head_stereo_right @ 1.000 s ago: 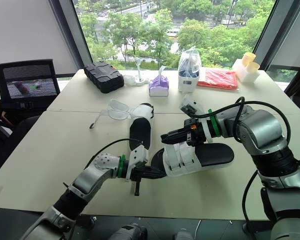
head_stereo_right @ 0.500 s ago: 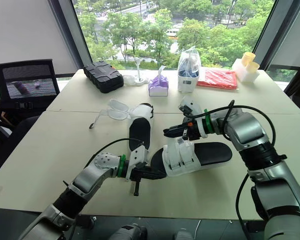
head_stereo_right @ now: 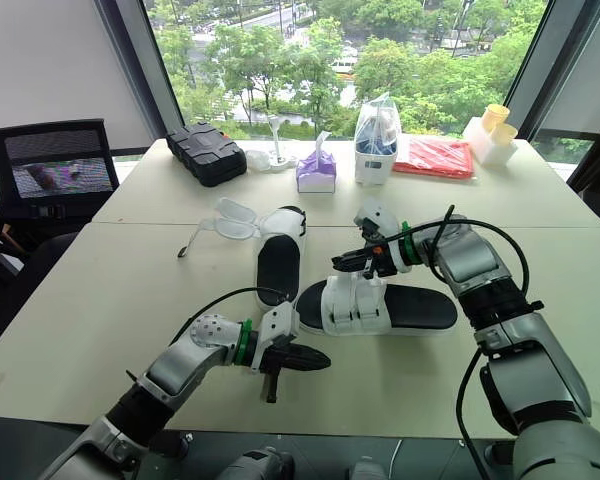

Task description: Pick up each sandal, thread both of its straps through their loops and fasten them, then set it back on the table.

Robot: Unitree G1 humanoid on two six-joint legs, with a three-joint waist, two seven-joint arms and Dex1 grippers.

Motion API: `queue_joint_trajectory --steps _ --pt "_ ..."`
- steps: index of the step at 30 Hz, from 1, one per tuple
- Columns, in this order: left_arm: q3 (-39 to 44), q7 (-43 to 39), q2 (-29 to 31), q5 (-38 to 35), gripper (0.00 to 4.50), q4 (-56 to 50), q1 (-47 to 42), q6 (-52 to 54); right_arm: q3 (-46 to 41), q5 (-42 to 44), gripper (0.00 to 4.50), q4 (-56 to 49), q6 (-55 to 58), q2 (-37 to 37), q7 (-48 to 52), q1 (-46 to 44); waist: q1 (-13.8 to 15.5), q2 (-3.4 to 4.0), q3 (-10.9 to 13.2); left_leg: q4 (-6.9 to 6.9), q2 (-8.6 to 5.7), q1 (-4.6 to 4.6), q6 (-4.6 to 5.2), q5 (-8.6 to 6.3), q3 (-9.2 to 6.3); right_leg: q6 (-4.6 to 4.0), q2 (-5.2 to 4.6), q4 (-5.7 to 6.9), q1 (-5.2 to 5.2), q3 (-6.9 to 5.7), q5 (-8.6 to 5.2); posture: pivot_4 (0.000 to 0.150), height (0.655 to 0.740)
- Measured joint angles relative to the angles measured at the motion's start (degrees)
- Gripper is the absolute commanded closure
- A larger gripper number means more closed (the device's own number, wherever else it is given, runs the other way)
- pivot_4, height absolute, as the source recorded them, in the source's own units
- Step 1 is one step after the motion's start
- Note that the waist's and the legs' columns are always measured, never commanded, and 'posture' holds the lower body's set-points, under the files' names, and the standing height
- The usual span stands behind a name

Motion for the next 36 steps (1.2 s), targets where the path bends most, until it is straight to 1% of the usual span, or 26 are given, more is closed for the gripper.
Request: queue_joint_trajectory --steps 4,7,10,11,14,15,16,20,26,31,34,36 --pt "0.0 0.4 0.0 0.0 4.50 -0.3 0.2 0.2 -0.1 -1.4 4.44 1.2 -1.1 1.3 0.2 0.5 0.0 0.01 0.0 0.00 0.00 0.06 0.00 0.00 0.00 0.00 0.00 0.00 0.04 0.00 0.00 0.150 0.7400" --pt "0.1 0.7 0.0 0.0 4.50 -0.4 0.4 0.7 -0.1 -2.5 4.44 2.8 -2.6 2.3 0.2 0.5 -0.1 0.00 0.0 -0.02 0.00 0.30 0.00 -0.01 0.00 0.00 0.00 -0.02 0.30 0.00 0.00 0.150 0.7400" --pt "0.2 1.1 0.1 0.3 4.50 -0.5 0.6 0.8 -0.1 -4.1 3.56 5.4 -4.8 3.5 -0.7 0.4 -0.4 0.00 0.0 -0.06 0.00 0.64 -0.02 -0.04 0.00 0.00 0.00 -0.04 0.62 0.00 0.00 0.150 0.7400" --pt "0.2 1.2 0.0 0.3 4.50 -0.5 0.7 0.8 -0.2 -4.6 3.14 6.5 -5.5 3.8 -1.2 0.3 -0.5 0.00 0.0 -0.10 0.00 0.73 -0.08 -0.08 0.00 -0.01 0.00 -0.05 0.71 0.00 -0.01 0.150 0.7400" --pt "0.2 1.4 0.1 0.3 4.50 -0.7 0.9 0.9 -0.2 -6.2 1.60 9.3 -7.8 4.2 -2.3 -0.3 -0.5 0.01 0.0 -0.13 0.00 0.77 -0.08 -0.09 0.00 0.00 0.01 -0.05 0.72 0.00 -0.01 0.150 0.7400" --pt "0.2 1.4 0.1 0.3 4.50 -0.8 0.9 0.9 -0.2 -6.6 0.99 9.8 -8.5 4.2 -2.6 -0.5 -0.5 0.01 0.0 -0.15 0.00 0.77 -0.06 -0.07 0.00 0.00 0.01 -0.05 0.71 0.00 -0.01 0.150 0.7400" --pt "0.2 1.4 0.1 0.3 4.50 -0.9 1.0 1.0 -0.3 -7.3 0.58 10.3 -9.3 4.3 -2.8 -0.8 -0.5 0.01 0.0 -0.16 0.00 0.77 -0.03 -0.05 0.00 0.00 0.01 -0.06 0.71 0.00 -0.01 0.150 0.7400" --pt "0.3 1.7 0.2 0.3 4.50 -1.3 1.4 1.1 -1.0 -8.5 0.58 12.7 -11.8 5.9 -4.0 -1.3 -0.6 0.01 0.0 -0.20 0.00 0.79 -0.02 -0.04 0.00 0.00 0.01 -0.07 0.72 0.00 -0.01 0.150 0.7400" --pt "0.6 1.9 0.5 0.3 4.50 -1.6 1.7 1.2 -2.1 -11.3 0.58 20.2 -16.5 9.9 -10.1 -4.2 -1.2 0.03 0.0 -0.19 -0.02 0.83 -0.04 -0.04 0.00 0.00 0.02 -0.06 0.77 0.01 -0.01 0.150 0.7400" --pt "0.6 2.0 0.4 0.3 4.50 -1.7 1.7 1.2 -2.6 -13.0 0.58 24.2 -19.2 10.6 -12.0 -5.8 -1.2 0.04 -0.1 -0.19 -0.03 0.84 -0.03 -0.03 -0.01 0.00 0.03 -0.06 0.76 0.00 -0.01 0.150 0.7400" --pt "0.9 2.8 0.3 0.3 4.50 -2.1 2.1 1.1 -3.4 -12.8 0.58 21.9 -19.0 9.6 -11.6 -5.6 -1.2 0.10 0.0 -0.20 -0.06 0.82 -0.03 -0.04 -0.01 0.00 0.02 -0.06 0.73 0.01 -0.01 0.150 0.7400" --pt "1.6 3.5 -0.1 0.2 4.50 -2.3 2.9 0.4 -6.2 -12.0 0.58 13.9 -18.7 6.8 -12.3 -3.3 -1.0 0.14 0.0 -0.23 -0.07 0.78 -0.03 -0.04 -0.02 0.00 0.02 -0.06 0.67 0.01 -0.01 0.150 0.7400"
